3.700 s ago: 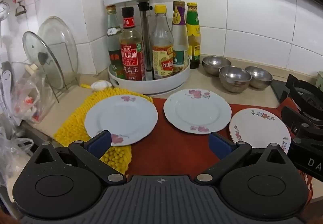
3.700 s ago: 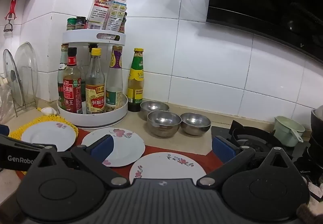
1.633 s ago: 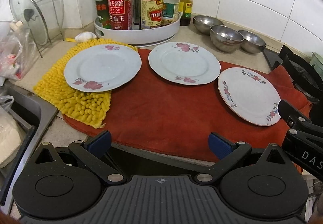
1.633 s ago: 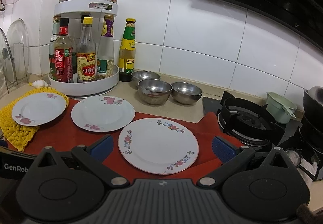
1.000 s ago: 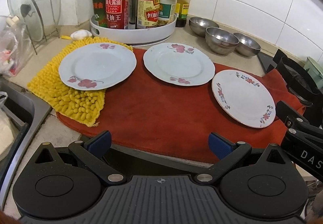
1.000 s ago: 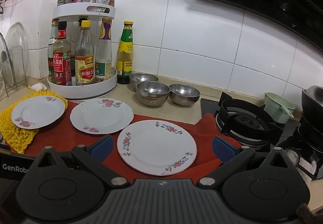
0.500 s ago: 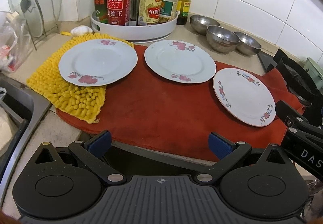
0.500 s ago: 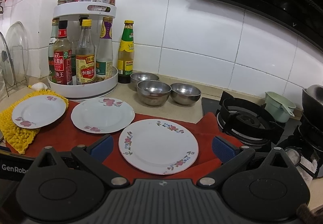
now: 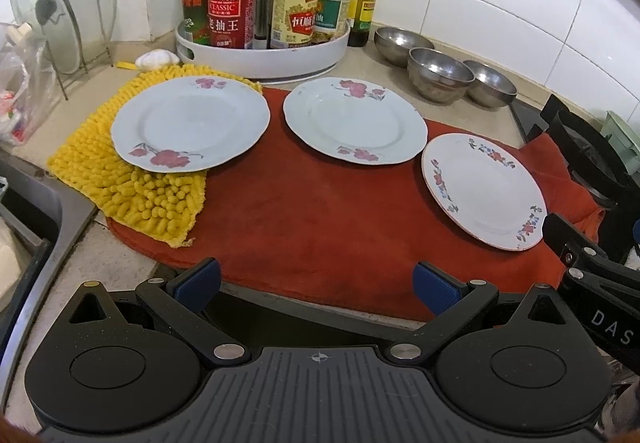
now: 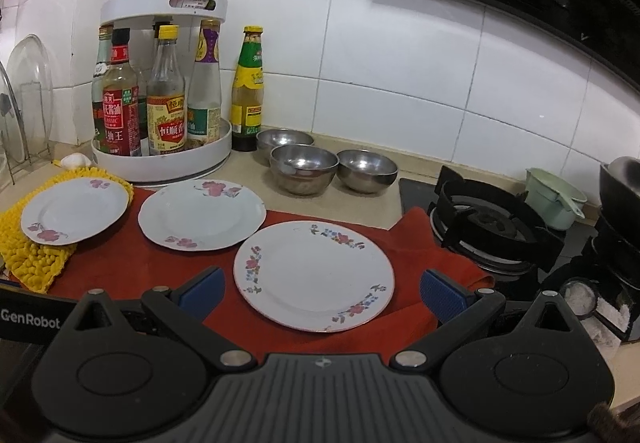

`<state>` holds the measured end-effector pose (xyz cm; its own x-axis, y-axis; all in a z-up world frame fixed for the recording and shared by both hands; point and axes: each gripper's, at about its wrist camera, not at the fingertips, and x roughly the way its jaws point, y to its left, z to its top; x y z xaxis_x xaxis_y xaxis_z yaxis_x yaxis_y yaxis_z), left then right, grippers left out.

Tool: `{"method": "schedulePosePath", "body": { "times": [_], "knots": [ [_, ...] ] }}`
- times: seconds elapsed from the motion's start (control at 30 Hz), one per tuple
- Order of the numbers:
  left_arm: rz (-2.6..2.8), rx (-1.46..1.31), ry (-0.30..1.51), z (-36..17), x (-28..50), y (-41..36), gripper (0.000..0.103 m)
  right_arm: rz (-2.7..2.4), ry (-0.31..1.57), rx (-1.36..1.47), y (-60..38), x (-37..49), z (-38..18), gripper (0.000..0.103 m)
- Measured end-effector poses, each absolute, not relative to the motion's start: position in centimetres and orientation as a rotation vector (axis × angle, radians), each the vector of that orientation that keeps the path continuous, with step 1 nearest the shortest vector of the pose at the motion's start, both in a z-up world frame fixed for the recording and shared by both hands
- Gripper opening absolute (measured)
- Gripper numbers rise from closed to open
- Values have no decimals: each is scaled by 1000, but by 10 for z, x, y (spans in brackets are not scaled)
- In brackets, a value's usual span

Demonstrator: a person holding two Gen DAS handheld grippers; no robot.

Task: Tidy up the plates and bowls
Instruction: 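Reach both tools to the pink-flower plate and grip its rim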

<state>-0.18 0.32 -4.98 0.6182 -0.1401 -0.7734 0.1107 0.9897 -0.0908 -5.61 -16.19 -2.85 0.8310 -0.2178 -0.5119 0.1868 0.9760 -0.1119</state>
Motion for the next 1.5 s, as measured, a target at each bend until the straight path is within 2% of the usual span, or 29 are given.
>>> {"method": "schedulePosePath", "body": {
  "times": [0.53, 0.77, 1.07, 1.13, 1.33, 1.5],
  "knots": [
    [-213, -48, 964, -66, 55, -40, 103, -179, 639, -17, -220, 2, -47, 99],
    [-277, -26, 973, -80, 86, -69, 103, -145, 700, 25, -257, 35, -62, 93],
    [-327, -2, 1039, -97, 118, -102, 102, -8, 821, 146, -293, 72, -86, 68],
    [-329, 6, 1050, -99, 122, -108, 101, 21, 839, 164, -299, 78, -89, 59],
    [-346, 26, 1083, -104, 131, -122, 97, 107, 875, 188, -307, 88, -97, 49],
    [-354, 74, 1093, -107, 130, -133, 95, 162, 887, 237, -318, 91, -97, 46]
  ]
}}
